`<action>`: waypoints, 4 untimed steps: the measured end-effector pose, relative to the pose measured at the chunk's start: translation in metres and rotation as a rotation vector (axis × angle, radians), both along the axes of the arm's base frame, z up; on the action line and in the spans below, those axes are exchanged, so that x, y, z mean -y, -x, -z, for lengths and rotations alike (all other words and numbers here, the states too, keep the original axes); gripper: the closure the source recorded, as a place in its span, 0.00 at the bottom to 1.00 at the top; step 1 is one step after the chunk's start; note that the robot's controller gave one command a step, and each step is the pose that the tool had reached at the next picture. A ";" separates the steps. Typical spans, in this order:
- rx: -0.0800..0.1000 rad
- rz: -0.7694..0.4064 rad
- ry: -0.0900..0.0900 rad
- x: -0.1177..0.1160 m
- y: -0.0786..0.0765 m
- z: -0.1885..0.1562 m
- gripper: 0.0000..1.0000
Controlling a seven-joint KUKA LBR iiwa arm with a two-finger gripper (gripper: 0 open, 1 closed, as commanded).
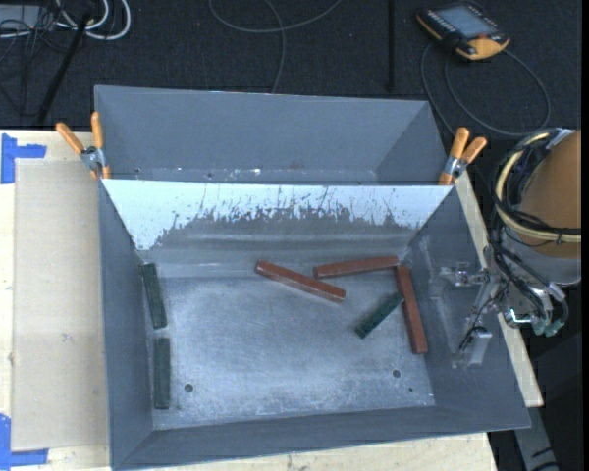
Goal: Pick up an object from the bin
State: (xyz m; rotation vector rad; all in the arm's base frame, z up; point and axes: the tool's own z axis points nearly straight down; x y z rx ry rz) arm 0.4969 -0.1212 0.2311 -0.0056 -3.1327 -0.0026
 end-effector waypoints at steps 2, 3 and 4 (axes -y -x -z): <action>0.013 -0.087 0.002 -0.011 -0.033 0.070 0.00; 0.007 -0.382 -0.002 -0.014 -0.072 0.081 0.00; 0.010 -0.359 -0.001 -0.021 -0.093 0.114 0.00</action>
Offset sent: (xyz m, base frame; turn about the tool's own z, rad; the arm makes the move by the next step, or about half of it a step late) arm 0.0667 0.0240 -0.1611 -0.1907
